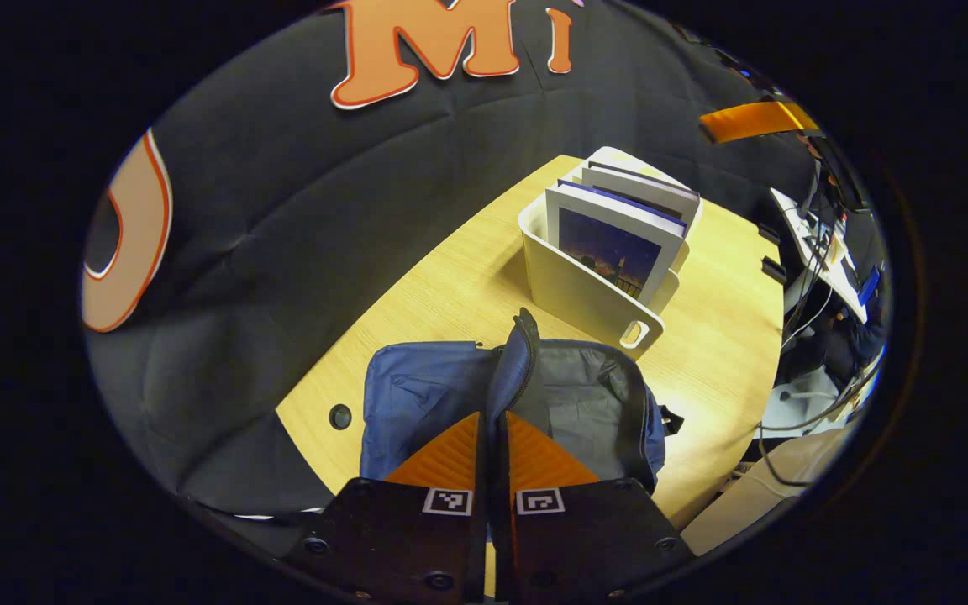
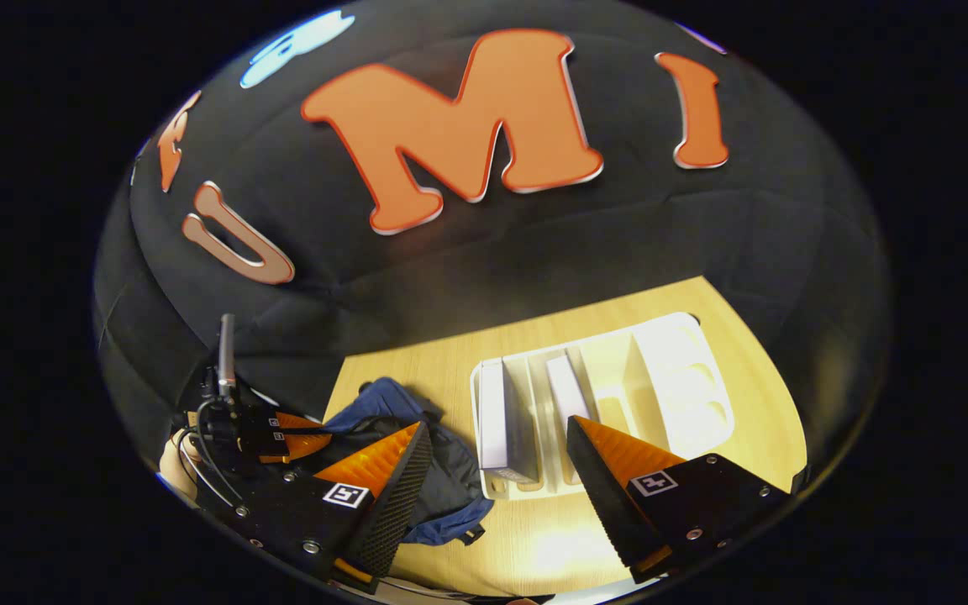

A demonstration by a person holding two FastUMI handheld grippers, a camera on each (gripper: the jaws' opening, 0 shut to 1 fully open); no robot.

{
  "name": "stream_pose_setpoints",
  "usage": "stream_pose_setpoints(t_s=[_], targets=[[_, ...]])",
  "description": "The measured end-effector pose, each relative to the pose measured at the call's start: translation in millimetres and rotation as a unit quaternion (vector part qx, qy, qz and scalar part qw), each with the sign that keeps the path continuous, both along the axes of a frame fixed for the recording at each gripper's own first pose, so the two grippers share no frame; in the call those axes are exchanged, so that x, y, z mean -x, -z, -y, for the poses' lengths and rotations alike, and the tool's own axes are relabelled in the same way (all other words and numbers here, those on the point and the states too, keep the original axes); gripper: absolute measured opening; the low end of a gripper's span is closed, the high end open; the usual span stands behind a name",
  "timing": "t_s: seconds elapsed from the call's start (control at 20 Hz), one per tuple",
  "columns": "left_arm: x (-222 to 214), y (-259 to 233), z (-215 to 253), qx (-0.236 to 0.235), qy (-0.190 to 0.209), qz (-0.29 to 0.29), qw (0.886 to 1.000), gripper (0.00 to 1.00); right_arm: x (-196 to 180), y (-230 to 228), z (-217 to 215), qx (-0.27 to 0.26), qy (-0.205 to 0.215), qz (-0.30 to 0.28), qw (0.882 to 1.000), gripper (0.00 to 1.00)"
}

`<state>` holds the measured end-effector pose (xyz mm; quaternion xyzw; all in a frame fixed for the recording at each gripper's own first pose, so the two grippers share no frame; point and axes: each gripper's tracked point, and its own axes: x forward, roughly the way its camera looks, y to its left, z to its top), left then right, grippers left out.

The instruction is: Open the schoolbag, grab two books from the bookshelf and put them into the schoolbag.

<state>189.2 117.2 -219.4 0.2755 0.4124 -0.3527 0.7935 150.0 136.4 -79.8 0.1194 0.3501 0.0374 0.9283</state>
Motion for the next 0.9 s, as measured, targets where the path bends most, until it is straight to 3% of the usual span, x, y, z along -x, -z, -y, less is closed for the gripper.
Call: stream_pose_setpoints(t_s=[0.1, 0.3, 0.6, 0.7, 0.8, 0.85, 0.9], targets=[[-5.8, 4.3, -7.1, 0.006, -0.003, -0.005, 1.000, 0.05, -24.4, 28.4, -12.3, -0.003, -0.015, -0.055, 0.998, 0.97], [-10.8, 11.9, -13.9, 0.016, -0.002, -0.014, 1.000, 0.05, -59.8, 72.3, -8.9, 0.027, 0.000, -0.139, 0.990, 0.97], [-11.5, 19.8, -14.1, 0.026, 0.004, -0.027, 0.999, 0.05, -68.7, 113.6, -16.8, 0.057, -0.009, -0.194, 0.979, 0.97], [-9.6, 23.4, -14.9, 0.029, 0.003, -0.031, 0.999, 0.05, -66.7, 124.1, -14.2, 0.075, -0.011, -0.208, 0.975, 0.93], [-10.0, 23.8, -15.3, 0.030, 0.001, -0.031, 0.999, 0.05, -63.0, 134.0, -10.3, 0.099, -0.014, -0.222, 0.970, 0.79], [-9.7, 23.8, -16.1, 0.030, 0.000, -0.031, 0.999, 0.05, -63.1, 135.8, -9.4, 0.106, -0.010, -0.224, 0.969, 0.66], [-8.8, 23.4, -15.0, 0.031, 0.000, -0.032, 0.999, 0.05, -66.1, 141.6, -10.1, 0.105, -0.004, -0.220, 0.970, 0.44]])
